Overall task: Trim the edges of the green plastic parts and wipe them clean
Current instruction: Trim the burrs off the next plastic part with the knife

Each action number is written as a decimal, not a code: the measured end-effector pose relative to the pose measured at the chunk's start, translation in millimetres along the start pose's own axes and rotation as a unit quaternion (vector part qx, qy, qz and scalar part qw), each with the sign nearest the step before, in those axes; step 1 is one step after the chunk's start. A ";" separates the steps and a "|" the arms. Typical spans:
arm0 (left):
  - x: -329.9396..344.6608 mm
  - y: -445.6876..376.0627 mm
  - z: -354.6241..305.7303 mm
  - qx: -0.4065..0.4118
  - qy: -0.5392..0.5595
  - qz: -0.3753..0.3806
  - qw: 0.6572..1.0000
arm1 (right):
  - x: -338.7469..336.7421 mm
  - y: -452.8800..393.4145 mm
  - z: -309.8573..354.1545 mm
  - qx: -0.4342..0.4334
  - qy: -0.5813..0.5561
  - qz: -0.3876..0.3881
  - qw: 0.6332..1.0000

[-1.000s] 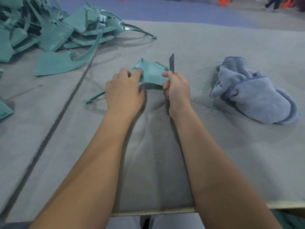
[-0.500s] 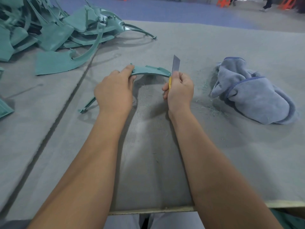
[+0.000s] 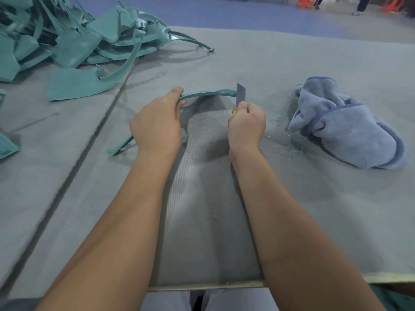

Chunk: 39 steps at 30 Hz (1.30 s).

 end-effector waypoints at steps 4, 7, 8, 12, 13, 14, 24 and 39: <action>-0.2 0.6 -0.2 0.001 0.001 -0.005 1.000 | -0.3 -1.9 -2.0 0.012 -0.012 0.005 1.000; 1.1 1.2 -0.6 0.002 -0.002 0.000 1.000 | 2.5 -2.4 -1.8 0.004 0.008 0.023 1.000; 1.8 1.3 -0.6 0.002 -0.007 0.003 1.000 | 4.1 -2.5 -2.0 0.002 0.013 0.034 0.999; 6.6 1.5 -0.6 0.004 -0.016 0.024 1.000 | 15.1 -0.7 -1.7 -0.025 0.036 0.102 0.994; 8.1 2.2 -1.4 0.007 -0.016 0.030 0.999 | 19.3 1.9 -0.6 -0.039 0.056 0.126 0.990; 9.3 2.8 -2.7 0.009 -0.017 0.035 0.999 | 23.1 5.4 0.7 -0.052 0.076 0.146 0.985; 7.4 3.1 -3.7 0.004 -0.010 0.027 1.000 | 3.3 0.3 -3.6 0.010 -0.033 0.007 0.999; 10.1 5.3 -7.0 0.016 -0.022 0.036 0.999 | 17.9 1.9 1.0 -0.064 0.046 0.106 0.991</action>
Point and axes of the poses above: each hand's wrist, its own y-axis away from the middle knuckle, its own x-axis out of the palm, z = x × y, the point moved 6 cm from there along -y, towards the middle knuckle, and after that the axes turned 5 degrees about x, right-handed, at the moved point
